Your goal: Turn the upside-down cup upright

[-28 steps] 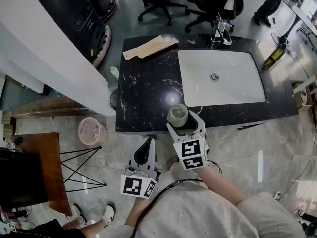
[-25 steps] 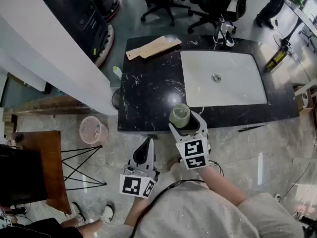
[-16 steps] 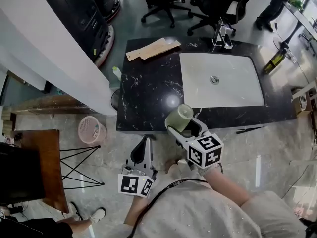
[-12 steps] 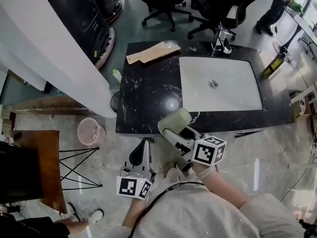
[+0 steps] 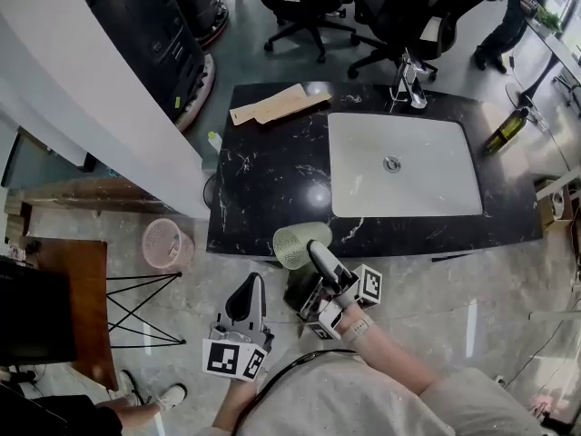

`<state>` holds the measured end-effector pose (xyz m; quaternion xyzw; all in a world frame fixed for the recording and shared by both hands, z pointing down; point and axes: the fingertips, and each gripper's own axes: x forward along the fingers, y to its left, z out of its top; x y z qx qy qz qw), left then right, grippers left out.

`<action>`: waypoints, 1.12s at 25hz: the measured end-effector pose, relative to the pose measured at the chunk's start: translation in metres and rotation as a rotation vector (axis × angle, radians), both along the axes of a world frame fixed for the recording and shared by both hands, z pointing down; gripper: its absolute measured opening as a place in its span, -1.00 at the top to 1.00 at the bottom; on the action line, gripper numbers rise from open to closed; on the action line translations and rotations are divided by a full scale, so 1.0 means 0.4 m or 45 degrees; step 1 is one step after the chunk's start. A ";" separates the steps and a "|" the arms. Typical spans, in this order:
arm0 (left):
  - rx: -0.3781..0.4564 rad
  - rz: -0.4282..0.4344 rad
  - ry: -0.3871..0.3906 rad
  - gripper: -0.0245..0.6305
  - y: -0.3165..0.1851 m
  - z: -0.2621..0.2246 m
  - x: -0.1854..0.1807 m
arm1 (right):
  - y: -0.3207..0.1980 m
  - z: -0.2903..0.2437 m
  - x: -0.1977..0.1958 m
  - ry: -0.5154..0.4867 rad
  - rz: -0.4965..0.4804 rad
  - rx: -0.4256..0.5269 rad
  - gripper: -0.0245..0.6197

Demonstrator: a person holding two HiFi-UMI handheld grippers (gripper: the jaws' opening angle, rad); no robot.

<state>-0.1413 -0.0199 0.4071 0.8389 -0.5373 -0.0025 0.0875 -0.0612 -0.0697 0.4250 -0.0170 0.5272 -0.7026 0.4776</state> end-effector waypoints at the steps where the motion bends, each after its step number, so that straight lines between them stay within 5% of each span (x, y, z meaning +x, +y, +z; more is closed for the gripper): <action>1: -0.005 -0.003 -0.010 0.90 0.004 0.001 -0.003 | -0.002 0.003 0.007 -0.114 0.002 -0.025 -0.11; 10: -0.044 0.014 -0.076 0.90 0.022 0.017 0.002 | -0.028 0.021 0.070 -0.655 0.029 -0.113 -0.12; 18: -0.052 0.028 -0.088 0.90 0.018 0.021 0.010 | -0.036 0.013 0.095 -0.835 0.070 -0.111 -0.12; 28: -0.050 0.048 -0.071 0.90 0.015 0.019 0.016 | -0.046 0.033 0.126 -0.858 0.130 -0.096 -0.12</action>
